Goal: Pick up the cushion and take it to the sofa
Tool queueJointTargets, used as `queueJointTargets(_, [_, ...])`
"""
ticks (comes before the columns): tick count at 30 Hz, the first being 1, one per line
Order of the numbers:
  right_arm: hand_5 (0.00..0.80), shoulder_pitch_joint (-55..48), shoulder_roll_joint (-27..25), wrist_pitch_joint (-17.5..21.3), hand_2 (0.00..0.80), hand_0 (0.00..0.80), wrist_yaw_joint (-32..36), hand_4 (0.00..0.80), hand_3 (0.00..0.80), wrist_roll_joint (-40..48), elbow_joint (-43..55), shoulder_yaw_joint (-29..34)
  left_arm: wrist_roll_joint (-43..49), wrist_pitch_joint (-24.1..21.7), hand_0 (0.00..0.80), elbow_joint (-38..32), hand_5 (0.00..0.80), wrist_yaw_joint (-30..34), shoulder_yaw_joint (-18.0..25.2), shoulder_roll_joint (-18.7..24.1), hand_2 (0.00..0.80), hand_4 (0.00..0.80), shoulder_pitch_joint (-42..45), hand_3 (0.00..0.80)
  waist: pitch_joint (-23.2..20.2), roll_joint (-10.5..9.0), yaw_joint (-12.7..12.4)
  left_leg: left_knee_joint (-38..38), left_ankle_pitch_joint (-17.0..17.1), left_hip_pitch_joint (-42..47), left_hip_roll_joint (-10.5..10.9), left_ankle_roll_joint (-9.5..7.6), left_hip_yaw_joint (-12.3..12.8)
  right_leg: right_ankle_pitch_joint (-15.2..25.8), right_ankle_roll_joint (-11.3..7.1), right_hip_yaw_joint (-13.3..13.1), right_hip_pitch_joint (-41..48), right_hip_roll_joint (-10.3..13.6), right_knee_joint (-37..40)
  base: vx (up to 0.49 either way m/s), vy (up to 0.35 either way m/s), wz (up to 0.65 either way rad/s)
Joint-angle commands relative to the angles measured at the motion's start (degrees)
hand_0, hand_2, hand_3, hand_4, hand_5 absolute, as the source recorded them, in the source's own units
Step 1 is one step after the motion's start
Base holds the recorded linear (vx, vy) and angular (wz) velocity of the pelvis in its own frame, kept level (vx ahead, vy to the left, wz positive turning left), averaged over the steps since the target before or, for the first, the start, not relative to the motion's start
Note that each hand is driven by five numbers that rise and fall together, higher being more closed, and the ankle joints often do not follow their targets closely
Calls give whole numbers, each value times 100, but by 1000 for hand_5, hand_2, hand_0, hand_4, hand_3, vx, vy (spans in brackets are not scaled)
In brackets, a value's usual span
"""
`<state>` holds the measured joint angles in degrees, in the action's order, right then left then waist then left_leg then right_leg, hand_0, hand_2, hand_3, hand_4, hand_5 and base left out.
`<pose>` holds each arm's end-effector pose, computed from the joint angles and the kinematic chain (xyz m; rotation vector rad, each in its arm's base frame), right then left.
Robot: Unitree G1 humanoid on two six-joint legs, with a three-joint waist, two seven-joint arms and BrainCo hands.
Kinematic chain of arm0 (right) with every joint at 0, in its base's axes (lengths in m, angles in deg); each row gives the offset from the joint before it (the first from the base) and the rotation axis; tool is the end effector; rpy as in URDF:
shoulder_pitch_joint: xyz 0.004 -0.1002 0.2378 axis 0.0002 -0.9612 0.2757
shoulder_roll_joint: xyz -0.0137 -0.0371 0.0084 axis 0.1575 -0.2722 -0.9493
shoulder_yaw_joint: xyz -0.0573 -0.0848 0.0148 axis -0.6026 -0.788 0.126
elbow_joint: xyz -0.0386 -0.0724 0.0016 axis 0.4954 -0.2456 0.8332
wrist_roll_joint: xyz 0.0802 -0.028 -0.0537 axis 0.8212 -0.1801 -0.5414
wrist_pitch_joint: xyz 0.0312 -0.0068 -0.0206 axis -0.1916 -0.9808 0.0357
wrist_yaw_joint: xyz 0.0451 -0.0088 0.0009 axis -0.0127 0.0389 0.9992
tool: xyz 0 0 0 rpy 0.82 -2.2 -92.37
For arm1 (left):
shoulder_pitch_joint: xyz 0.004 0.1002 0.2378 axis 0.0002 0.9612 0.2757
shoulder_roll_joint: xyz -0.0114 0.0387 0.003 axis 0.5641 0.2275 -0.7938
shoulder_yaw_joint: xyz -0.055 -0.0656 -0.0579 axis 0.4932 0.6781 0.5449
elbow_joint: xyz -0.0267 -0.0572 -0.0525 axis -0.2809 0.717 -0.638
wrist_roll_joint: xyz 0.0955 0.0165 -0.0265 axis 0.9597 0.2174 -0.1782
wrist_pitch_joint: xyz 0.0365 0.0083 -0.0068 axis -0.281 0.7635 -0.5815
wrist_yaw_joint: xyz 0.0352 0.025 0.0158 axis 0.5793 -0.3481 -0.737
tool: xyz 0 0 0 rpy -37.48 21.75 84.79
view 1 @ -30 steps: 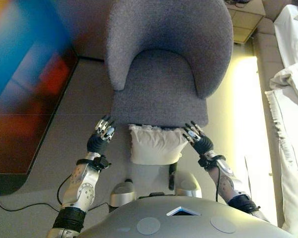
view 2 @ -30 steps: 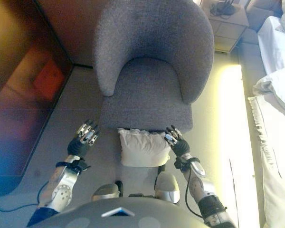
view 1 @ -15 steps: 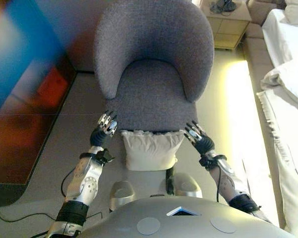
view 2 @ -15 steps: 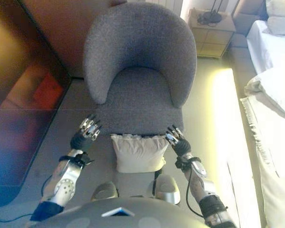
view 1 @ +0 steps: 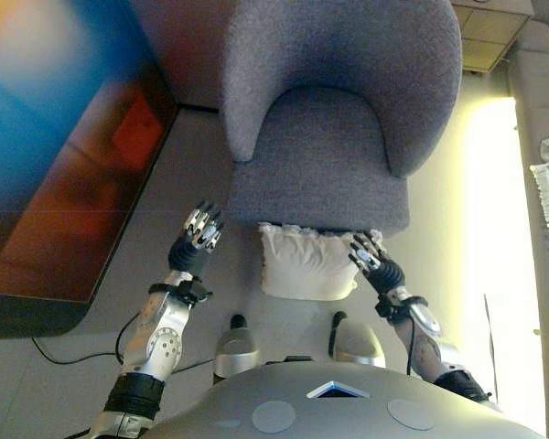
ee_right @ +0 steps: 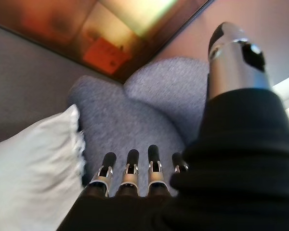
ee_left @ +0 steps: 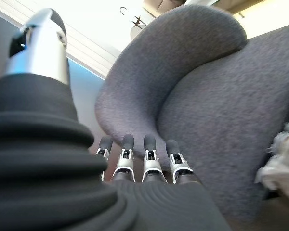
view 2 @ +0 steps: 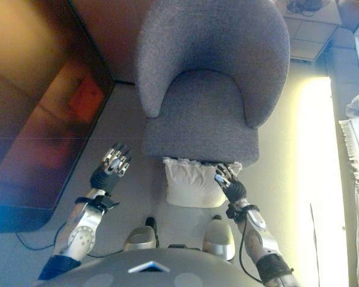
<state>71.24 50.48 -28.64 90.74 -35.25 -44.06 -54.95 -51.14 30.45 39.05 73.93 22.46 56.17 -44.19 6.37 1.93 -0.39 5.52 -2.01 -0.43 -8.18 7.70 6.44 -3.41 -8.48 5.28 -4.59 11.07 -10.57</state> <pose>0.1389 -0.1901 -0.0407 0.4656 0.4419 0.1048 0.1507 0.2038 -0.0054 -0.5030 0.1975 -0.0909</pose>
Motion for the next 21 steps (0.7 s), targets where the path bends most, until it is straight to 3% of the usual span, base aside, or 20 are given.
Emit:
queueJointTargets(1, [0,256,286,139,0,0,35,0,0,65,246,-155,-17,-400,0,-208,0,-102,220,299,0,0,-3,0,-94,-280,-109,160,445,-850,213,-460,-189,9,-38,-21,725,224,-240,160,100,-3])
queueJointTargets(4, [0,217,368,159,0,0,81,0,0,-9,175,-117,10,-305,0,-219,0,0,311,326,0,0,-7,0,-162,-349,-164,242,328,-894,346,-550,-222,115,-76,-79,772,278,-246,100,81,1])
queueJointTargets(5, [0,225,404,136,0,0,-2,0,0,-13,135,-53,71,-222,0,-235,0,139,329,317,0,0,28,0,-200,-417,-214,315,249,-927,494,-661,-217,416,-108,-79,804,359,-432,84,120,3])
queueJointTargets(8, [0,138,483,212,0,0,-84,0,0,52,194,-31,235,-246,0,-274,0,337,249,336,0,0,127,0,-197,-390,-218,318,91,-781,647,-925,-107,1019,-127,-40,375,435,-1611,69,208,-42])
queueJointTargets(9, [0,65,525,246,0,0,-72,0,0,32,228,-50,265,-294,0,-276,0,348,208,345,0,0,192,0,-118,-250,-166,265,21,-573,605,-991,-74,1207,-77,20,-57,445,-2412,116,258,-91])
queueJointTargets(11, [0,-35,527,260,0,0,6,0,0,-30,259,-83,197,-277,0,-302,0,397,265,361,0,0,263,0,-27,-177,-126,215,-36,-372,572,-970,-7,1202,-3,43,-468,478,-2816,161,163,-83])
queueJointTargets(13, [0,-70,487,273,0,0,44,0,0,-42,266,-116,65,-217,0,-364,0,461,337,402,0,0,303,0,36,-232,-87,188,-91,-232,585,-875,39,1102,40,194,-541,552,-2266,223,-57,-44])
queueJointTargets(16, [0,-24,403,261,0,0,14,0,0,69,349,-89,-48,-235,0,-442,0,420,267,468,0,0,264,0,145,-515,148,224,-414,-3,702,-675,-74,1213,-96,165,-671,563,-26,326,-262,-36])
queueJointTargets(17, [0,12,339,269,0,0,10,0,0,131,374,-100,-76,-319,0,-417,0,401,177,501,0,0,219,0,178,-622,292,256,-605,83,785,-666,-131,1493,-265,39,-836,526,795,373,-228,-45])
queueJointTargets(19, [0,82,245,231,0,0,-48,0,0,207,388,-119,-113,-396,0,-378,0,421,83,503,0,0,194,0,211,-621,424,318,-802,192,814,-683,-186,1802,-359,-141,-907,321,1338,363,-130,-16])
queueJointTargets(21, [0,146,234,156,0,0,-61,0,0,234,346,-67,-133,-430,0,-319,0,510,50,473,0,0,247,0,201,-644,468,264,-874,368,815,-708,-206,1862,-339,-175,-978,233,1212,350,-115,32])
